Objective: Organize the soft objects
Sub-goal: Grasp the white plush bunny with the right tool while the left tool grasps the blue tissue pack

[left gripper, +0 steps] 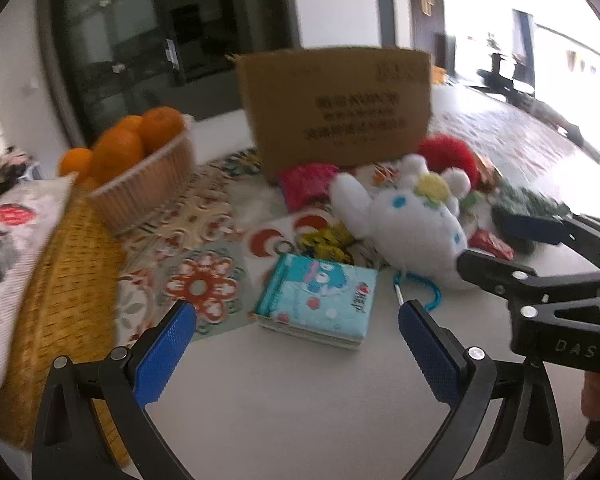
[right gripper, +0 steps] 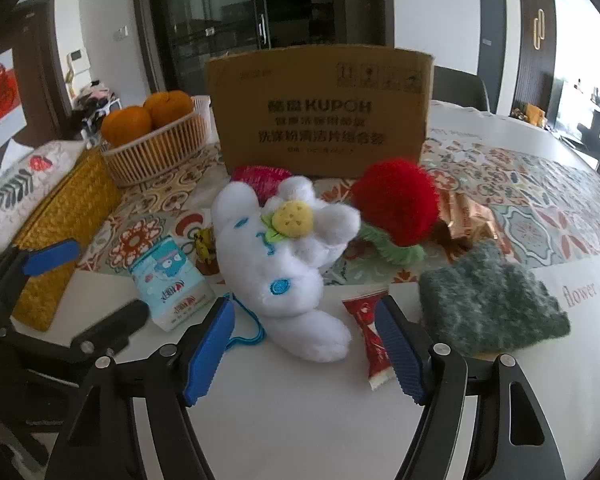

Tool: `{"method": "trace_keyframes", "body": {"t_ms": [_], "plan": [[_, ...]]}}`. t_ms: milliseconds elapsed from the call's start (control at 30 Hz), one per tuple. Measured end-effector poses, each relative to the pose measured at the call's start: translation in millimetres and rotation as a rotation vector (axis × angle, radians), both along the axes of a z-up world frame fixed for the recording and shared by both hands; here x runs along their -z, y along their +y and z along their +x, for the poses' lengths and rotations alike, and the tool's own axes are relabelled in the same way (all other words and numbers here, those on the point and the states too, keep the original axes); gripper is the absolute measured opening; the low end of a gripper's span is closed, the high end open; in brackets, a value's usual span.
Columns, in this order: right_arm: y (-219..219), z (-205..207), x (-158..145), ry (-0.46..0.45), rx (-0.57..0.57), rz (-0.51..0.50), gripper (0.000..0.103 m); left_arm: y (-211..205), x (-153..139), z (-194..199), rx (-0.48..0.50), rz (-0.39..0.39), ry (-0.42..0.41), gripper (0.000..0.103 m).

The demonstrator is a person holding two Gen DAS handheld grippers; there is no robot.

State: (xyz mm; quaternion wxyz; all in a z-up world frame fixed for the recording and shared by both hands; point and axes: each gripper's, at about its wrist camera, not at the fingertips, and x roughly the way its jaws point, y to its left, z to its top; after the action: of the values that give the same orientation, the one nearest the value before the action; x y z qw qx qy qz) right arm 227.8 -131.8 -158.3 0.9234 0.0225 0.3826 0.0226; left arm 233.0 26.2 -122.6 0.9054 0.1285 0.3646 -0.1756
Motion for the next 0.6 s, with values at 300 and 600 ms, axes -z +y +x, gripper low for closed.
{"method": "trace_keyframes", "body": {"t_ms": [300,600], "plan": [[6.6,17.4,14.0,0.037,-0.088,-0.049,0.067,-7.7,25.0,15.6,0.07,0.018,0.05,0.101],[6.1,35.7,20.9,0.054,-0.142,0.004,0.064,-10.1,33.0,33.4,0.09,-0.022,0.117,0.09]]}}
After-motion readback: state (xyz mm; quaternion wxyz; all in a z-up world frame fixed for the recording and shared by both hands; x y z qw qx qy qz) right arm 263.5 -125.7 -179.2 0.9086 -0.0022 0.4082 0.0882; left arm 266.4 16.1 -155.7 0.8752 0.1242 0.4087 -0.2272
